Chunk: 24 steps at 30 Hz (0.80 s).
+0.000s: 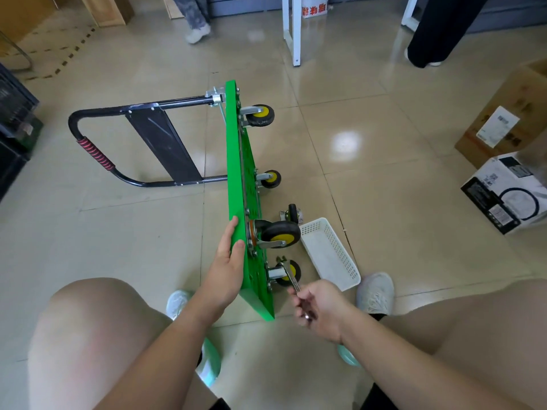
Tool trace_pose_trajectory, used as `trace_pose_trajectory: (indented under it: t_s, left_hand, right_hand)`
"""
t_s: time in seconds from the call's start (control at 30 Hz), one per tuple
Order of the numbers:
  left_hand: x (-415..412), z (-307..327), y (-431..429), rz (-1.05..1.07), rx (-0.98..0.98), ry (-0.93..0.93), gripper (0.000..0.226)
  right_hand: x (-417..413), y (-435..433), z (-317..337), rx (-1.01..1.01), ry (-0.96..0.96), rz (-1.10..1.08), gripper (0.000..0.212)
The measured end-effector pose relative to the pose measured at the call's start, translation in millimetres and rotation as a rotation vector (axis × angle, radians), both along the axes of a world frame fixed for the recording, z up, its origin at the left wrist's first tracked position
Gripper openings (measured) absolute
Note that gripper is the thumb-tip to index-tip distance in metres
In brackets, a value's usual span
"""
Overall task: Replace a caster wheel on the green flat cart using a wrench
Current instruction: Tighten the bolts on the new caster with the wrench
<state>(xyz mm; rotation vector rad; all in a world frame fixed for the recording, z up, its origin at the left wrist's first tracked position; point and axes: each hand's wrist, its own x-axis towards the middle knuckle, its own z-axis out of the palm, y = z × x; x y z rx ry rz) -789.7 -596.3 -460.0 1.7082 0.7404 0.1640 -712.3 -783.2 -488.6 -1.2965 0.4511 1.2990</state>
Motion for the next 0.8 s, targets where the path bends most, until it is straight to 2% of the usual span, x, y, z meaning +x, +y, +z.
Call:
trace_pose_trajectory:
  t_s: [0.1,0.17,0.27,0.47,0.6,0.8]
  left_hand:
    - [0.1,0.3,0.8,-0.001,-0.012,-0.003,0.047]
    - [0.5,0.5,0.7,0.006,-0.01,0.0,0.048]
    - [0.6,2.4,-1.0,0.008,0.019,0.004,0.045]
    - [0.1,5.1,-2.0,-0.006,0.054,0.032,0.049]
    - [0.6,8.6,-3.5,-0.012,0.091,0.03,0.051]
    - [-0.8,0.3,0.5,-0.006,0.065,0.019,0.049]
  right_hand:
    - [-4.2,1.9,-8.5,-0.18,-0.311,0.27,0.033]
    - [-9.9,2.1,-13.2,-0.151,-0.465,0.37,0.032]
    - [-15.5,4.8,-20.3,-0.022,-0.453,0.327,0.029]
    - [-14.8,21.4,-42.6,0.084,-0.414,0.236,0.031]
    - [-13.7,29.3,-52.9,0.115,-0.451,0.336,0.032]
    - [-4.2,42.5,-62.8,0.033,-0.575,0.458,0.031]
